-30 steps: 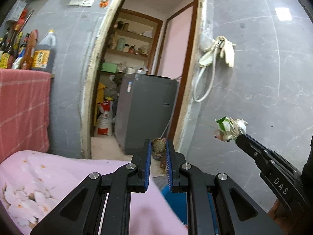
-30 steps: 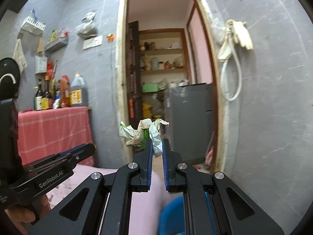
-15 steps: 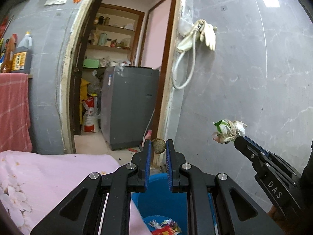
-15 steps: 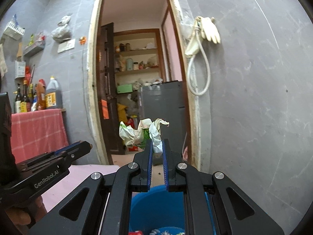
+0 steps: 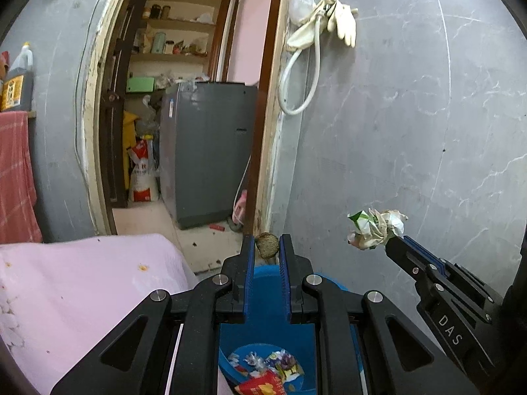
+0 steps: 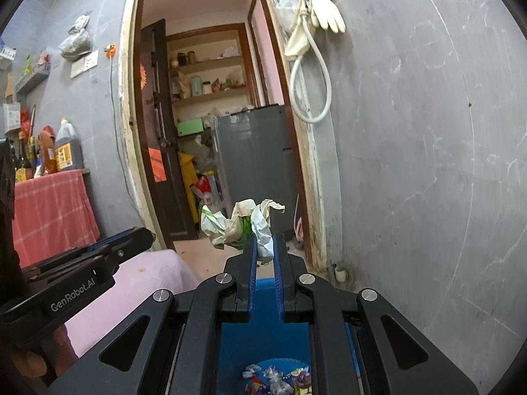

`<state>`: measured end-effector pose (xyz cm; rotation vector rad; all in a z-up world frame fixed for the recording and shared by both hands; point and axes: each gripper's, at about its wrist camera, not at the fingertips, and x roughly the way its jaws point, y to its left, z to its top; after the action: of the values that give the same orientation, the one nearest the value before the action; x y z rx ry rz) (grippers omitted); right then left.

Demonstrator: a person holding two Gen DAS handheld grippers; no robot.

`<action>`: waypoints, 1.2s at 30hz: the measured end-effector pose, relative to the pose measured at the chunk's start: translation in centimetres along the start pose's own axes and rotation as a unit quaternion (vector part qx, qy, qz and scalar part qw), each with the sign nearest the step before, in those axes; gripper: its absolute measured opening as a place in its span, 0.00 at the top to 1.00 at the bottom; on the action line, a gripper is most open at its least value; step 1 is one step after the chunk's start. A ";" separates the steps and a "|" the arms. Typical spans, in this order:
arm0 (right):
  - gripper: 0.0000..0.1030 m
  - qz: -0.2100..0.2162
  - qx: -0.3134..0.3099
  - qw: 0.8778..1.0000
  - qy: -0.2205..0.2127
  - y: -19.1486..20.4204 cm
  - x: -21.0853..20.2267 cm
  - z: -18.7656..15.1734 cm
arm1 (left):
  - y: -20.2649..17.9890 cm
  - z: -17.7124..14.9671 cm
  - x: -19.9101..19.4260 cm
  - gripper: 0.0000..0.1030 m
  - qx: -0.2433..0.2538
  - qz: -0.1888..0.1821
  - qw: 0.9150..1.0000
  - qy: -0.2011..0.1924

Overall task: Collect trash
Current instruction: 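Lift both pieces over the blue bucket and open both tools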

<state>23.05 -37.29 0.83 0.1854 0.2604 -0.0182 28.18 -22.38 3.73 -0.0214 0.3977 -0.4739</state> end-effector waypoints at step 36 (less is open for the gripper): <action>0.78 0.000 0.027 0.996 0.084 -0.7 3.0 -1.9 | 3.1 -1.9 4.4 0.66 -0.054 -0.020 0.991 0.122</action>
<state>25.47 -37.65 -1.88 0.2413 0.4280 -0.0094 32.44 -21.46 -0.03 -0.0768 0.6650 -0.4964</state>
